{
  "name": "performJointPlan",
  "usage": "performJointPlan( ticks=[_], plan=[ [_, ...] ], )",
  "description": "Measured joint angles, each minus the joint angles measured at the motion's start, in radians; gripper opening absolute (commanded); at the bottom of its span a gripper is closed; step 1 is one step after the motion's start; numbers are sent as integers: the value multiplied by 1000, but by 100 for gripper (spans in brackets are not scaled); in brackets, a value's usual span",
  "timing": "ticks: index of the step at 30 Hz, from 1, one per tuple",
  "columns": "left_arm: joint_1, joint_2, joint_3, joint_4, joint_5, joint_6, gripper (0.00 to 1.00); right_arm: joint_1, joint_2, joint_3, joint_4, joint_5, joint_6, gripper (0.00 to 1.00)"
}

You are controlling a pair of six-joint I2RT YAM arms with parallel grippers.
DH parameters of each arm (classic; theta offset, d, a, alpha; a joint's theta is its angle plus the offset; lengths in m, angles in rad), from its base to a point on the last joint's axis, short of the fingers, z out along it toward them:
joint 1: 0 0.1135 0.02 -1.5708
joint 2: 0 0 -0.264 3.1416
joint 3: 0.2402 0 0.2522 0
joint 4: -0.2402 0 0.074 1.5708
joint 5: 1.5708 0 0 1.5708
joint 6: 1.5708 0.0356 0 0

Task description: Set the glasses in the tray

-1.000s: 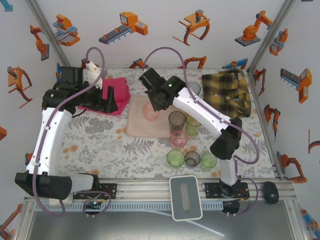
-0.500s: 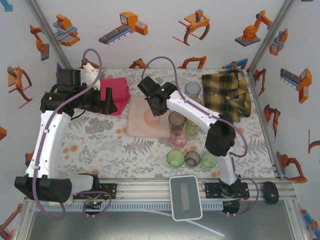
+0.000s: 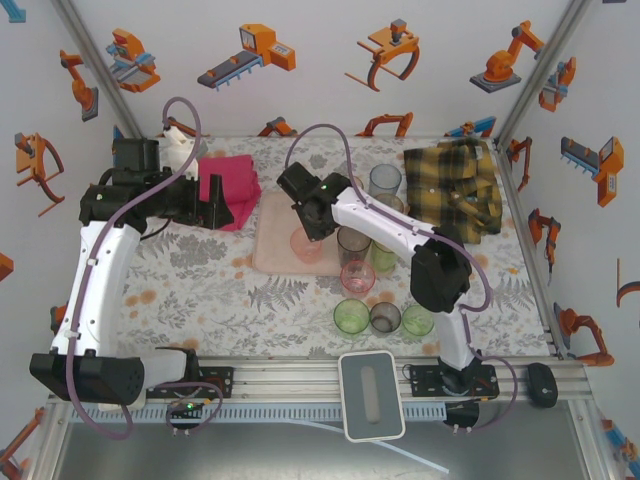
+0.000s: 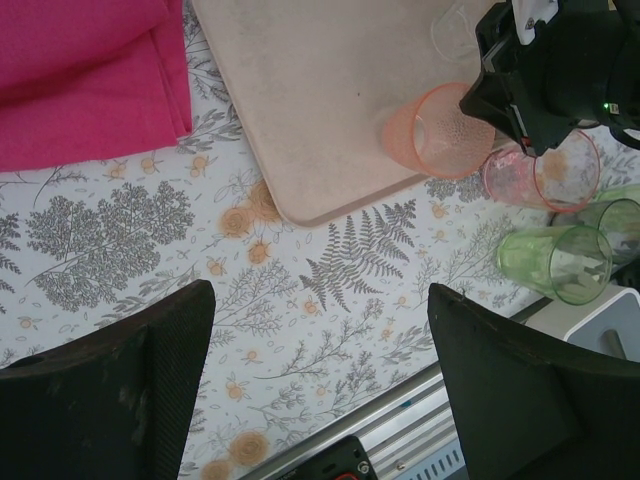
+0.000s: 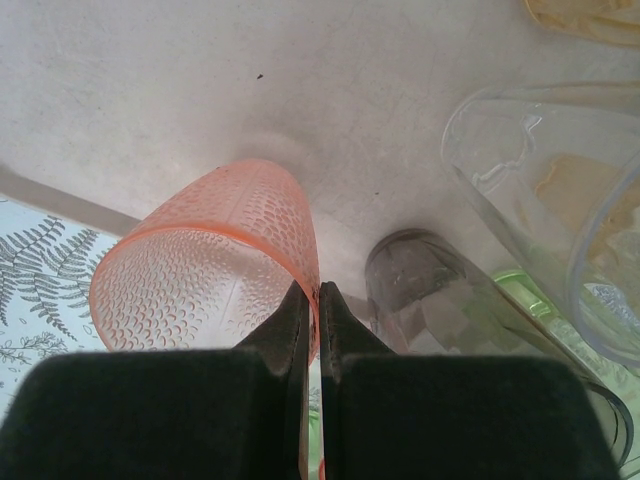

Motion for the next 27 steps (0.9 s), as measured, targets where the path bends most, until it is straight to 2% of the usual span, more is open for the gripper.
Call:
performJointPlan(
  ticks=[27],
  plan=[
    [13,-1,-14,7,16,-9,80,0,0,-47,18,2,7,9]
  ],
)
